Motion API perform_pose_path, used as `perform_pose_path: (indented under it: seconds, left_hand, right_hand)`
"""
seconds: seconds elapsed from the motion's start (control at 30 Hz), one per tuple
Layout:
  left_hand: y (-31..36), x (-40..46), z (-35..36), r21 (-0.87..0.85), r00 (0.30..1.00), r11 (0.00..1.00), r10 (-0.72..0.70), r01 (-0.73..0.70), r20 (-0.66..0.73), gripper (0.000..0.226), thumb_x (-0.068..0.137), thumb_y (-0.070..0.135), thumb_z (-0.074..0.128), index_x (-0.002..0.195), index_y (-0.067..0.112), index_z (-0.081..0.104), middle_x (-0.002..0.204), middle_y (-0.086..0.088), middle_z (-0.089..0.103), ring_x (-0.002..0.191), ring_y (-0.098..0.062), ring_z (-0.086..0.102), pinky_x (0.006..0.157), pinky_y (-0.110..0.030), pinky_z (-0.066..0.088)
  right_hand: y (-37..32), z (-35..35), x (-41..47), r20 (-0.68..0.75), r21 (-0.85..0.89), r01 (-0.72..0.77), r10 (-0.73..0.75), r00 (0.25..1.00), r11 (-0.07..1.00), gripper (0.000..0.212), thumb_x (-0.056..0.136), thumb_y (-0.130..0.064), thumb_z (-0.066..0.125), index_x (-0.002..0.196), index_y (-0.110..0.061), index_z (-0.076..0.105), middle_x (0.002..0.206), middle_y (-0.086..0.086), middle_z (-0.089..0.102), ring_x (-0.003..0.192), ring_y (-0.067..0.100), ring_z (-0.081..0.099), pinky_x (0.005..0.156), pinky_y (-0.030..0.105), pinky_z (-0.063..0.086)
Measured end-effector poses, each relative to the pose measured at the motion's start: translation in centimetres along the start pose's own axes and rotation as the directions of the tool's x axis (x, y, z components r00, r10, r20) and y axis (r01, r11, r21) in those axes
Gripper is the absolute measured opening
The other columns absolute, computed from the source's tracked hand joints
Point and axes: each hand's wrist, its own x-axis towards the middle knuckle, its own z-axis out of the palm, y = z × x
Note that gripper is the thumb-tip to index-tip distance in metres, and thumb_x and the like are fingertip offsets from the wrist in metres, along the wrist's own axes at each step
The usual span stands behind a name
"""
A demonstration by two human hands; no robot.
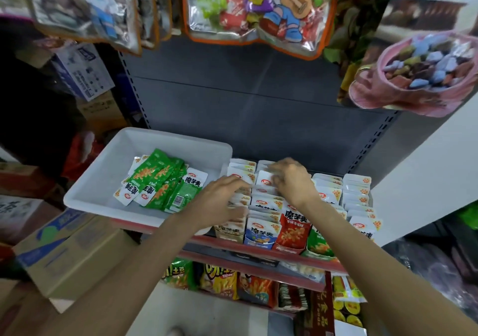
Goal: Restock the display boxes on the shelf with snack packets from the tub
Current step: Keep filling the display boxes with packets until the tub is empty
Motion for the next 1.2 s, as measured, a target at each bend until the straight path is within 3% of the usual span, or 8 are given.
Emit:
perform_pose_path:
  seconds: [0.13, 0.27, 0.37, 0.5, 0.6, 0.7, 0.9, 1.2]
  left_hand:
    - [-4.0, -1.6, -1.3, -0.008, 0.983, 0.998, -0.067, 0.067, -0.169, 0.032, 0.089, 0.017, 0.06, 0.12, 0.016, 0.058, 0.121, 0.0, 0.057, 0.113, -0.017, 0.05, 0.095, -0.029, 0.04]
    - [-10.3, -3.3, -2.4, -0.005, 0.941, 0.969, -0.241, 0.247, -0.235, 0.027, 0.086, 0.009, 0.063, 0.112, 0.01, 0.063, 0.114, -0.008, 0.06, 0.105, -0.027, 0.056, 0.089, -0.036, 0.047]
    - [-15.1, -4.4, -3.6, -0.015, 0.899, 0.919, -0.389, 0.394, -0.2, 0.021, 0.09, 0.012, 0.059, 0.109, 0.006, 0.064, 0.108, -0.012, 0.061, 0.099, -0.027, 0.058, 0.086, -0.035, 0.048]
    - [-21.0, -5.4, -5.3, 0.112, 0.834, 0.828, -0.552, 0.55, -0.022, 0.026, 0.093, 0.021, 0.053, 0.109, 0.001, 0.059, 0.109, -0.015, 0.059, 0.102, -0.028, 0.056, 0.083, -0.032, 0.044]
    - [-24.4, -5.4, -5.9, 0.17, 0.795, 0.793, -0.602, 0.585, 0.07, 0.028, 0.093, 0.019, 0.053, 0.11, -0.003, 0.057, 0.114, -0.019, 0.059, 0.106, -0.03, 0.056, 0.088, -0.037, 0.045]
    - [-26.5, -5.1, -6.3, 0.175, 0.726, 0.731, -0.68, 0.659, 0.104, 0.035, 0.093, 0.02, 0.054, 0.118, -0.003, 0.049, 0.122, -0.02, 0.05, 0.115, -0.032, 0.049, 0.092, -0.035, 0.041]
    - [-28.9, -4.4, -6.4, 0.271, 0.662, 0.696, -0.717, 0.665, 0.219, 0.06, 0.082, 0.032, 0.069, 0.126, 0.001, 0.043, 0.127, -0.015, 0.05, 0.121, -0.029, 0.046, 0.094, -0.034, 0.042]
    - [-28.3, -4.2, -4.8, 0.368, 0.623, 0.611, -0.776, 0.701, 0.1, 0.068, 0.08, 0.027, 0.074, 0.131, 0.002, 0.038, 0.13, -0.015, 0.046, 0.118, -0.025, 0.05, 0.093, -0.032, 0.044]
  right_hand:
    - [-4.2, 1.2, 0.7, -0.082, 0.045, 0.081, -0.078, 0.994, 0.996, 0.036, 0.092, -0.004, 0.048, 0.126, -0.009, 0.059, 0.128, 0.008, 0.052, 0.121, 0.023, 0.046, 0.1, 0.021, 0.032]
    - [-10.1, 4.4, 2.7, 0.038, 0.076, 0.191, -0.194, 0.98, 0.979, 0.037, 0.09, 0.0, 0.046, 0.125, -0.008, 0.059, 0.13, 0.008, 0.052, 0.121, 0.023, 0.047, 0.1, 0.017, 0.027]
    - [-14.2, 8.4, 4.8, 0.136, 0.037, 0.176, -0.18, 0.974, 0.984, 0.037, 0.092, -0.008, 0.047, 0.128, -0.011, 0.056, 0.134, 0.008, 0.05, 0.125, 0.023, 0.047, 0.109, 0.028, 0.029]
    - [-17.6, 14.8, 7.1, 0.307, 0.025, 0.092, -0.096, 0.947, 0.995, 0.045, 0.089, -0.006, 0.052, 0.134, -0.005, 0.046, 0.137, 0.014, 0.044, 0.127, 0.029, 0.043, 0.103, 0.03, 0.034]
    - [-19.1, 18.1, 8.3, 0.395, -0.056, 0.086, -0.057, 0.917, 0.995, 0.062, 0.092, -0.01, 0.05, 0.147, -0.008, 0.022, 0.153, 0.012, 0.021, 0.141, 0.026, 0.021, 0.113, 0.027, 0.021]
    - [-20.0, 20.4, 9.3, 0.467, -0.152, 0.112, -0.028, 0.884, 0.982, 0.062, 0.097, -0.018, 0.046, 0.15, -0.011, 0.015, 0.158, 0.001, 0.001, 0.146, 0.022, 0.005, 0.118, 0.036, 0.017]
    - [-21.1, 22.9, 10.6, 0.562, -0.312, 0.109, 0.091, 0.822, 0.944, 0.062, 0.097, -0.014, 0.041, 0.151, -0.019, 0.011, 0.159, 0.005, -0.002, 0.146, 0.024, 0.009, 0.117, 0.045, 0.021]
    - [-21.0, 22.6, 8.7, 0.543, -0.462, 0.14, 0.155, 0.825, 0.876, 0.071, 0.094, 0.0, 0.035, 0.152, -0.019, -0.001, 0.158, 0.005, -0.012, 0.145, 0.029, 0.011, 0.112, 0.048, 0.027]
